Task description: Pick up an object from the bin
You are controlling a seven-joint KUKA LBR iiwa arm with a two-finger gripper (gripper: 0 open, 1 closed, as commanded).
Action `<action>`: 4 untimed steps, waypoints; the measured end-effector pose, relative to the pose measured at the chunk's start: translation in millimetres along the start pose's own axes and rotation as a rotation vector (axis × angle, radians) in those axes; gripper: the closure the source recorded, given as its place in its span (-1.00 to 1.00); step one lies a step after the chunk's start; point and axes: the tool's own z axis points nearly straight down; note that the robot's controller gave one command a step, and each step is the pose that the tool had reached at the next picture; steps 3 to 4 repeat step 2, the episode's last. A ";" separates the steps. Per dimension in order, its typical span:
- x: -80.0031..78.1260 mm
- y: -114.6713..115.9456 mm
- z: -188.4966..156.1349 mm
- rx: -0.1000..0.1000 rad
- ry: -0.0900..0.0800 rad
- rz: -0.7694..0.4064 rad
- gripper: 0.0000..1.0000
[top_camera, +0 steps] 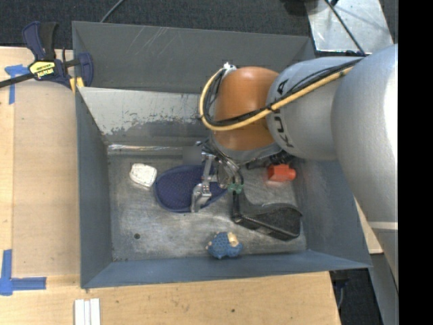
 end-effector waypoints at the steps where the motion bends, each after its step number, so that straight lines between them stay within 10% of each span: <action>1: -0.6 0.7 -3.6 -0.001 -0.004 -0.001 1.00; 2: 8.8 -7.6 -140.9 0.000 -0.014 -0.027 1.00; 4: 8.8 -7.6 -140.9 0.000 -0.014 -0.027 1.00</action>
Offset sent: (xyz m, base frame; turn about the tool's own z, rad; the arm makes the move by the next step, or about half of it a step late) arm 0.0000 0.0000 0.0000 0.0000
